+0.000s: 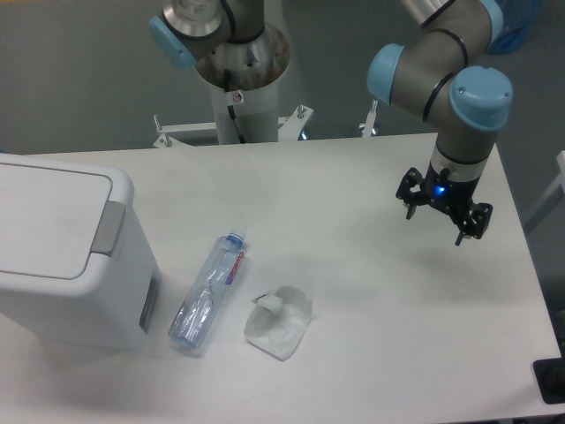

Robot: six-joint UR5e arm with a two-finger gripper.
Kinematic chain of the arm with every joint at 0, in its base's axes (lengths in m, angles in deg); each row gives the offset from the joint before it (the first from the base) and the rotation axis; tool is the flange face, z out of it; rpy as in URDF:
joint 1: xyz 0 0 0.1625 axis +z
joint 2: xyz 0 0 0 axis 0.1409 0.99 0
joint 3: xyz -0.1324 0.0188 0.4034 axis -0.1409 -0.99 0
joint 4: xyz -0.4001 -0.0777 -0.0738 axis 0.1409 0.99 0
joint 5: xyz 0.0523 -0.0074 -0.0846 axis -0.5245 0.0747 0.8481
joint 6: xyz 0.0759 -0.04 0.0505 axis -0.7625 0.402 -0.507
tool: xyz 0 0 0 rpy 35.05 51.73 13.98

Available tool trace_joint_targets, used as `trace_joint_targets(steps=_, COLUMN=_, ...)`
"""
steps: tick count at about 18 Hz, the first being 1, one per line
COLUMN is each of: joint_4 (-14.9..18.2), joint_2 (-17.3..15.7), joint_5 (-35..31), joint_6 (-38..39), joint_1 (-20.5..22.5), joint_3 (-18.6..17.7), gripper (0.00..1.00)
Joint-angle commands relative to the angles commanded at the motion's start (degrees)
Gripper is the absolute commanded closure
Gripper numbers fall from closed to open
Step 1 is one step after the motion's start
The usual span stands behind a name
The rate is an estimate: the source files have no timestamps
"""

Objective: Open the trash can

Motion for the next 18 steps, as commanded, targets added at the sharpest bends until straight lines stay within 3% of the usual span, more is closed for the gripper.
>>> trace_joint_targets(steps=8, joint_4=-0.26, joint_2=-0.26, joint_5=0.79, joint_6=-0.09, joint_1=0.09, joint_3=-0.61, gripper=0.0)
trace_joint_targets(steps=11, joint_4=-1.23, joint_2=-0.79, joint_5=1.4, joint_6=1.31, joint_1=0.26, joint_3=-2.81, gripper=0.0)
trace_joint_targets(steps=18, joint_4=-1.23, joint_2=-4.74, joint_5=11.06, joint_6=18.53, joint_1=-0.7, joint_3=-3.78, gripper=0.0)
